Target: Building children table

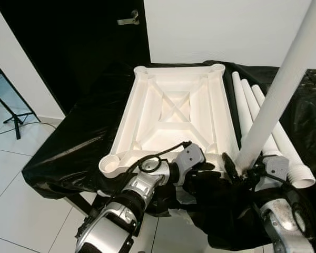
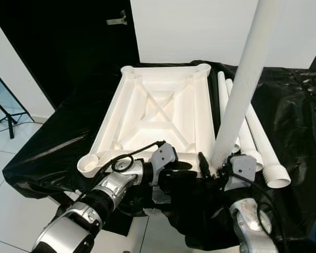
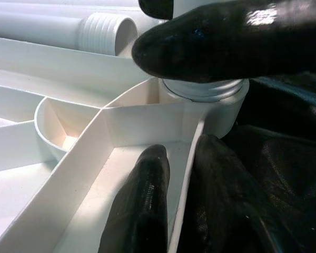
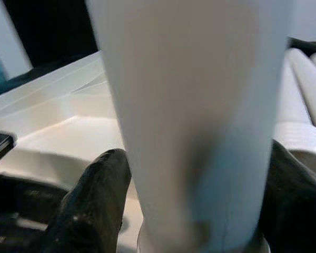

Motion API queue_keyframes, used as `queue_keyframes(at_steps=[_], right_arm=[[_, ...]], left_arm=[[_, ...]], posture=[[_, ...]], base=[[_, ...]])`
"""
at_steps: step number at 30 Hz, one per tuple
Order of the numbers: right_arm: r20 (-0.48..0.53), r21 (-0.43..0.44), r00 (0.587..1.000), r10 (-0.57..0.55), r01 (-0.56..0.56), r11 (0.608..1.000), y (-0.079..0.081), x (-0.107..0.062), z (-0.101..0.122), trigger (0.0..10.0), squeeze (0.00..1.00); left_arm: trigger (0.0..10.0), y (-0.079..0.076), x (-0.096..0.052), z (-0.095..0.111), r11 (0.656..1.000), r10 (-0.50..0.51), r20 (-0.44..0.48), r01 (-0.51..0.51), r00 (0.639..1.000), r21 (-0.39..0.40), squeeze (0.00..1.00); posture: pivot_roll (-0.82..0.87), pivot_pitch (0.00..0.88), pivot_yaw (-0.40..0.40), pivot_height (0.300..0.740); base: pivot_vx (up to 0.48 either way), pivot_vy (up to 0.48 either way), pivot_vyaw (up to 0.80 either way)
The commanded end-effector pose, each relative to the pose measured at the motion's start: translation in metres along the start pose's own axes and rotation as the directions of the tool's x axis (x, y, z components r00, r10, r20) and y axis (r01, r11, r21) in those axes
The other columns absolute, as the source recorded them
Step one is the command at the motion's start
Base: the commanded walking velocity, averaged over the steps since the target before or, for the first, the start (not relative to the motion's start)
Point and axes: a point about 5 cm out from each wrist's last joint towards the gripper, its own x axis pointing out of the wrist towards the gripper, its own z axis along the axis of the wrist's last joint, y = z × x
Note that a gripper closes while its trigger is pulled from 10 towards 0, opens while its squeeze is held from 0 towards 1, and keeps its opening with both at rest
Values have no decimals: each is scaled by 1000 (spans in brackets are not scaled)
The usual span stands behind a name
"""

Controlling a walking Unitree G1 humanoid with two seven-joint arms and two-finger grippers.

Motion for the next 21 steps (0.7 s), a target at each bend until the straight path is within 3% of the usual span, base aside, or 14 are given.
queue_keyframes(at_steps=[1, 3, 6, 11, 12, 13, 14, 15, 18, 21], right_arm=[[-12, 25, 990, 142, -142, 990, 16, 3, -2, 10000, 0], [-11, 9, 985, 175, -175, 985, 15, 3, -1, 10000, 0], [-40, -39, 969, 245, -246, 968, -1, 6, 1, 10000, 0], [-63, -68, 957, 284, -288, 955, -14, 9, 4, 10000, 0], [-77, -77, 949, 306, -312, 947, -20, 10, 5, 4039, 0], [-93, -82, 937, 336, -344, 936, -24, 10, 6, 2314, 0], [-93, -82, 937, 336, -344, 936, -24, 10, 6, 2314, 0], [-127, -86, 912, 390, -402, 912, -25, 7, 5, 0, 0], [-200, -82, 859, 471, -494, 866, -25, 1, -1, 0, 0], [-212, -64, 856, 472, -494, 867, -26, 1, -4, 0, 0]], left_arm=[[10000, -26, 4, -30, 976, -190, -75, 180, 979, -124, 0], [10000, -26, 4, -30, 976, -190, -73, 180, 979, -125, 0], [10000, -27, 4, -30, 975, -192, -73, 182, 979, -126, 0], [10000, -27, 4, -30, 975, -194, -75, 184, 978, -126, 0], [10000, -27, 4, -30, 974, -196, -76, 186, 978, -126, 0], [10000, -27, 4, -30, 974, -199, -77, 188, 977, -125, 0], [10000, -27, 4, -30, 974, -199, -77, 188, 977, -125, 0], [10000, -27, 4, -30, 974, -200, -77, 190, 977, -124, 0], [10000, -27, 5, -29, 974, -200, -74, 190, 977, -123, 0], [10000, -27, 5, -29, 974, -199, -73, 189, 977, -123, 0]], posture=[[68, 0, 36, 740], [67, 0, 36, 740], [63, 0, 41, 740], [55, 0, 47, 740], [55, 0, 48, 740], [54, 0, 48, 740], [54, 0, 48, 740], [57, 0, 48, 740], [62, 0, 45, 740], [63, 0, 45, 740]], base=[[0, 0, 0], [0, 0, 0], [0, 0, 0], [0, 0, 0], [0, 0, 0], [0, 0, 0], [0, 0, 0], [0, 0, 0], [0, 0, 0], [0, 0, 0]])
